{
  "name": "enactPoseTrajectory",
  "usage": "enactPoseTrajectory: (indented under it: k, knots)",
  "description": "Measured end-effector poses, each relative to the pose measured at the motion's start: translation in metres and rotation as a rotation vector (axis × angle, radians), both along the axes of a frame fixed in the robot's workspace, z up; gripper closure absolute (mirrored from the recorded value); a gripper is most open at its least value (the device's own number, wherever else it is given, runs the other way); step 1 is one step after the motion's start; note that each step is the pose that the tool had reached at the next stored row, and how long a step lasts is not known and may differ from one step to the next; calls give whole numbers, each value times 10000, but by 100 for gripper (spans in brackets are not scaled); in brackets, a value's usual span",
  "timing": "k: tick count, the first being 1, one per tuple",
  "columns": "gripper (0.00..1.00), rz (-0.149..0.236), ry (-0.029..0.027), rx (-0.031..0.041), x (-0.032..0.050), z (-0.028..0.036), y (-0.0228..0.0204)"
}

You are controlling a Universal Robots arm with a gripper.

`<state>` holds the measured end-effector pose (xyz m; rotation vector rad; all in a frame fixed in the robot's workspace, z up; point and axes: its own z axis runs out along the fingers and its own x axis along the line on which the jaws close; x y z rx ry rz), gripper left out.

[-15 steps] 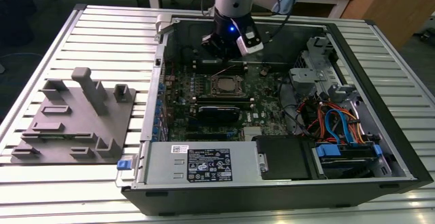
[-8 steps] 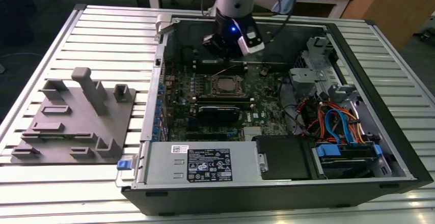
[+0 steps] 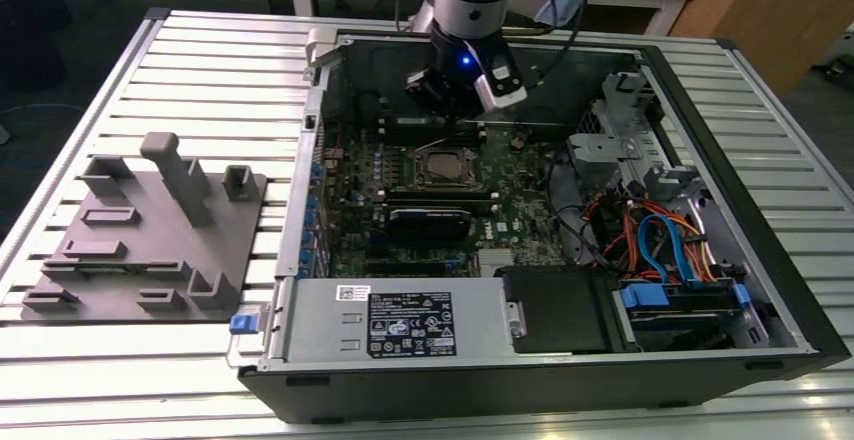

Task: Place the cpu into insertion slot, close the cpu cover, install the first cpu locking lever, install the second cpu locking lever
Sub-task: 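Install the first cpu locking lever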

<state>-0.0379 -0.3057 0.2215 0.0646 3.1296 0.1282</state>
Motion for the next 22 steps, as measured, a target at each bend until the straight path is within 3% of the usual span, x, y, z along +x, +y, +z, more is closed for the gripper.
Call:
enactPoseTrajectory:
  k: [12, 22]
  knots:
    - [90, -5, 5, 11, 77, -55, 0]
    - [90, -90, 49, 55, 110, -100, -2]
